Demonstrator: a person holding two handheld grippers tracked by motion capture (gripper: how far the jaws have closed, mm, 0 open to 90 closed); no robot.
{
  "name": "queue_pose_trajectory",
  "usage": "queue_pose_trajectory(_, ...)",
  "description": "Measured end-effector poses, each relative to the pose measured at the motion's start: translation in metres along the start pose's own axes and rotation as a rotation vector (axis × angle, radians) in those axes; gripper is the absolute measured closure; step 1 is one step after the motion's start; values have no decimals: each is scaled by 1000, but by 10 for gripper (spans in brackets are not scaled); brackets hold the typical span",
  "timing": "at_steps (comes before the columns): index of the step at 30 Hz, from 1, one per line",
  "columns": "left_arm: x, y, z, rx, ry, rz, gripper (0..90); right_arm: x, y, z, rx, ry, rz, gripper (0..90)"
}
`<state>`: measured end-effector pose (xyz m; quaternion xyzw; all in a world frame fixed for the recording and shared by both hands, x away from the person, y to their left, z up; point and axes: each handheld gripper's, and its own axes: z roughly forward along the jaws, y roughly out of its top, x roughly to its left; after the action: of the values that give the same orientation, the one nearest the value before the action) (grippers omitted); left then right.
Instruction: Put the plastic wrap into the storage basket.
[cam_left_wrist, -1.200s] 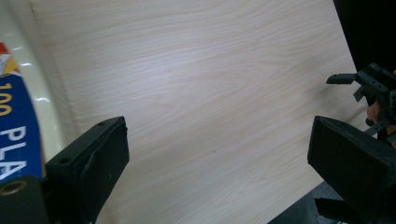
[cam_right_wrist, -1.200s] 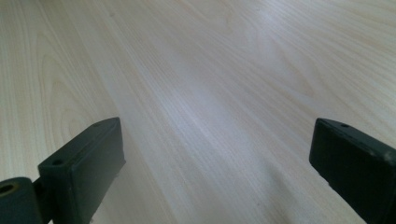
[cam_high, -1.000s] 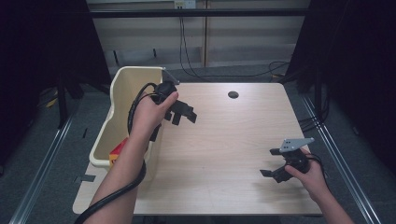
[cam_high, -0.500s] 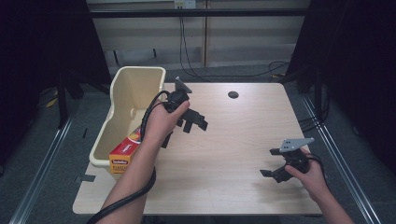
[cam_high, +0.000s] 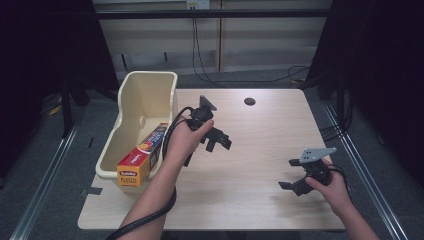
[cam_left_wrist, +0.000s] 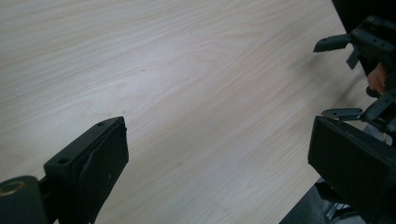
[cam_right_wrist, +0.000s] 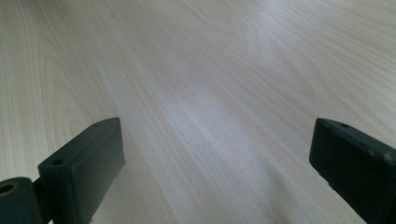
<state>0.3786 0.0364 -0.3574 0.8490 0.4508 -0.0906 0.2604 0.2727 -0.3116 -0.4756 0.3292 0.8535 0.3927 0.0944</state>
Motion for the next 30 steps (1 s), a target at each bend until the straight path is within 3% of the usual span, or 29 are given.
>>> queue_pose_trajectory(9,-3,-6,21,27,-13,29,51,0,0,0,0,2,1,34)
queue_pose_trajectory(12,-6,-10,30,8,-47,17,50,-1,0,0,1,3,1,33)
queue_pose_trajectory(13,-6,-11,33,28,-54,32,50,-1,0,0,2,3,1,33)
queue_pose_trajectory(30,-7,-30,62,28,-81,68,54,-1,-1,3,15,3,0,33)
